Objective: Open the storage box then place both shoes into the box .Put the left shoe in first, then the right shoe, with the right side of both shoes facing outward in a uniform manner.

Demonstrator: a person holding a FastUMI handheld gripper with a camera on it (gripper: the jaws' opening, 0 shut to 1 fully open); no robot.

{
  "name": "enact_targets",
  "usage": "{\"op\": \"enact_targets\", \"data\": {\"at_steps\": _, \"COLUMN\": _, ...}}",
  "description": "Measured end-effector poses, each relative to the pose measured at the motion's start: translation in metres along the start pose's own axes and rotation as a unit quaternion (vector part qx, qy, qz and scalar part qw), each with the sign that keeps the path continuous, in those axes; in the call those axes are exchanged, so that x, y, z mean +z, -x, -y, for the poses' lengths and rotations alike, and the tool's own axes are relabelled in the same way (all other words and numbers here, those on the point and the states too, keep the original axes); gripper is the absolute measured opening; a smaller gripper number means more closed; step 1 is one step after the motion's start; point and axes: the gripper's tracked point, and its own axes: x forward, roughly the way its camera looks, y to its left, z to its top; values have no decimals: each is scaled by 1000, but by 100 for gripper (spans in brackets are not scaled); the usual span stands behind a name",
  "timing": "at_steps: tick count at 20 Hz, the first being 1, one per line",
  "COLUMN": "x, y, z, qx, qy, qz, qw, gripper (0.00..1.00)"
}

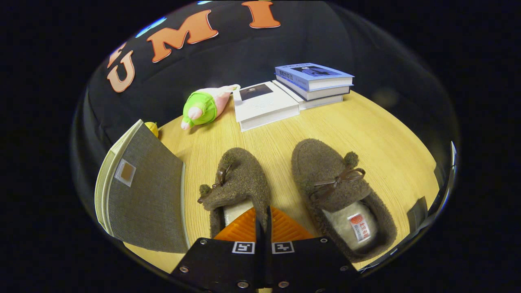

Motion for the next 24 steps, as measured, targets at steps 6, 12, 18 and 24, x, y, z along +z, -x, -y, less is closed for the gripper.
{"op": "enact_targets", "data": {"at_steps": 6, "x": 54, "y": 34, "z": -33, "qx": 28, "qy": -10, "qz": 46, "qw": 999, "gripper": 1}}
{"op": "enact_targets", "data": {"at_steps": 12, "x": 116, "y": 74, "z": -80, "qx": 67, "qy": -10, "qz": 98, "qw": 993, "gripper": 1}}
{"op": "enact_targets", "data": {"at_steps": 18, "x": 141, "y": 106, "z": -151, "qx": 109, "qy": 17, "qz": 128, "qw": 986, "gripper": 1}}
{"op": "enact_targets", "data": {"at_steps": 24, "x": 113, "y": 104, "z": -229, "qx": 155, "qy": 25, "qz": 103, "qw": 982, "gripper": 1}}
